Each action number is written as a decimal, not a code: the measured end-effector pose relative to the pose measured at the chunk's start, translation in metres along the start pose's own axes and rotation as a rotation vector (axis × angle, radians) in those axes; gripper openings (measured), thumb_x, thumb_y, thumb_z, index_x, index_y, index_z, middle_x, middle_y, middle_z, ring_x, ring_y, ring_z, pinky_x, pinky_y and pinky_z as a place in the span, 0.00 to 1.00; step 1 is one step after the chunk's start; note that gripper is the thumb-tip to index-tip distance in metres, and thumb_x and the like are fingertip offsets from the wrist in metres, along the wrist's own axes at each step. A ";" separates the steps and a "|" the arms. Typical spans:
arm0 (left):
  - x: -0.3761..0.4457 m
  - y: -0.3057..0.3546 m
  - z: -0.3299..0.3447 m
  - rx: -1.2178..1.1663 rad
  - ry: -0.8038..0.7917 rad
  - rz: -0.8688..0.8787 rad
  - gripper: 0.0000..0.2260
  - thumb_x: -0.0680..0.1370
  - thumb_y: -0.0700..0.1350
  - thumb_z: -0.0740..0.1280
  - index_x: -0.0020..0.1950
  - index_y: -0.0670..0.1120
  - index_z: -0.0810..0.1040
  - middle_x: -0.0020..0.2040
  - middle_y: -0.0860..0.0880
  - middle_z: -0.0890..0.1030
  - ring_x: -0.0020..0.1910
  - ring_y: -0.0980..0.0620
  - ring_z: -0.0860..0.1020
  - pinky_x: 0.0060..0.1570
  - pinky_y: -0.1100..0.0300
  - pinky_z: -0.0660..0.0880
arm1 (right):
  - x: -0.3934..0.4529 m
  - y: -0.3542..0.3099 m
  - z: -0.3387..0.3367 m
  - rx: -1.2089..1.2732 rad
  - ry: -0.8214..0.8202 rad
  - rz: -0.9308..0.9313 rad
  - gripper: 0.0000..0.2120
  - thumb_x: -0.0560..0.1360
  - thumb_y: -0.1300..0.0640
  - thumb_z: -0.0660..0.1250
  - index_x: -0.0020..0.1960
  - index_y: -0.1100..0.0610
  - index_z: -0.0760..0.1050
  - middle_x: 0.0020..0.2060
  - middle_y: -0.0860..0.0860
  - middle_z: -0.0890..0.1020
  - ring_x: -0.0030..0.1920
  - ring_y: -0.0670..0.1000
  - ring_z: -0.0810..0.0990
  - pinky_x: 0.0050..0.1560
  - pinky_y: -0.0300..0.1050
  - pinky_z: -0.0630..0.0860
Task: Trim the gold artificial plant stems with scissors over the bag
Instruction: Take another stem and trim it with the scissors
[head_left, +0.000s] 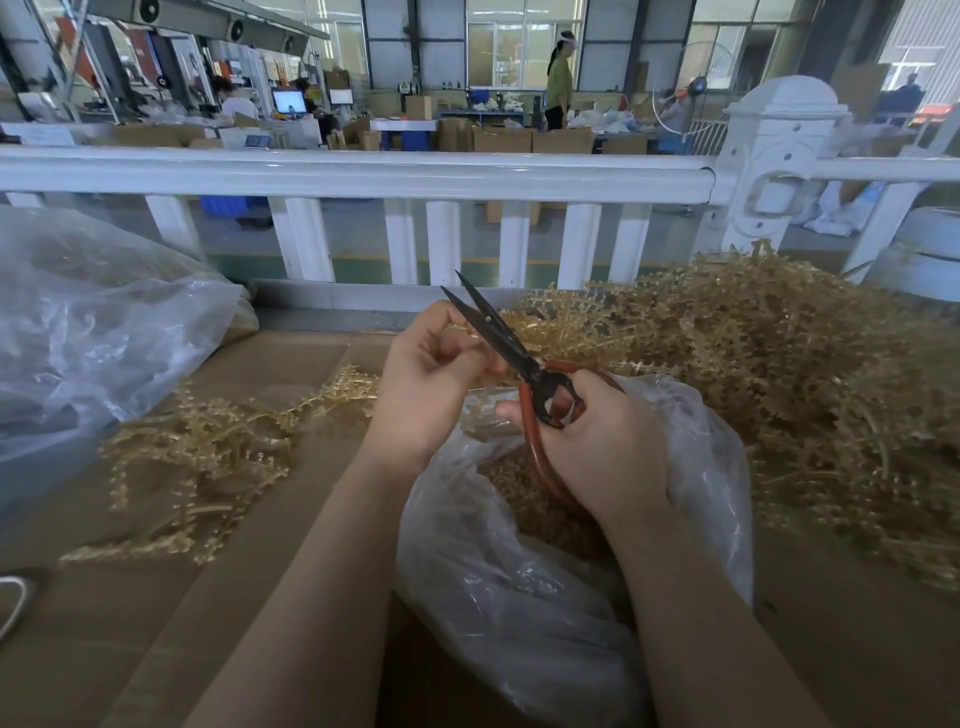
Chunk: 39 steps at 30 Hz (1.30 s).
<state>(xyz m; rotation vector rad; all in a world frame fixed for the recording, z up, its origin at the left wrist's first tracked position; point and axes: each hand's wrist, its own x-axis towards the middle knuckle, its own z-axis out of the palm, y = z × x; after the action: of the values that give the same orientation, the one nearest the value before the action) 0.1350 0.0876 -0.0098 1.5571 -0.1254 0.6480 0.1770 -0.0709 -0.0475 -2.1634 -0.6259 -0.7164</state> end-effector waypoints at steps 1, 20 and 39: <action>0.000 0.000 0.000 -0.017 0.007 -0.002 0.09 0.78 0.30 0.66 0.50 0.42 0.79 0.40 0.37 0.84 0.40 0.48 0.83 0.44 0.60 0.79 | 0.000 0.000 0.000 0.000 -0.002 -0.003 0.27 0.66 0.27 0.67 0.31 0.49 0.66 0.25 0.42 0.71 0.27 0.40 0.70 0.28 0.34 0.65; 0.004 0.002 -0.005 -0.475 0.103 -0.358 0.08 0.82 0.37 0.61 0.46 0.49 0.74 0.36 0.50 0.80 0.42 0.50 0.84 0.49 0.57 0.81 | 0.009 -0.006 -0.003 0.616 -0.132 0.465 0.14 0.71 0.44 0.76 0.39 0.55 0.84 0.34 0.50 0.86 0.37 0.52 0.85 0.40 0.43 0.80; 0.000 0.006 -0.001 -0.364 -0.029 -0.493 0.12 0.67 0.40 0.74 0.48 0.45 0.80 0.35 0.52 0.80 0.33 0.56 0.79 0.40 0.63 0.78 | 0.011 0.000 -0.002 0.747 -0.122 0.404 0.03 0.73 0.57 0.77 0.43 0.51 0.83 0.38 0.50 0.86 0.43 0.54 0.85 0.53 0.59 0.82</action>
<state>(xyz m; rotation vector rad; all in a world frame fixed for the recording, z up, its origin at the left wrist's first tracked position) 0.1322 0.0880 -0.0043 1.1807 0.1137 0.1970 0.1845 -0.0700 -0.0396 -1.5582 -0.4038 -0.0938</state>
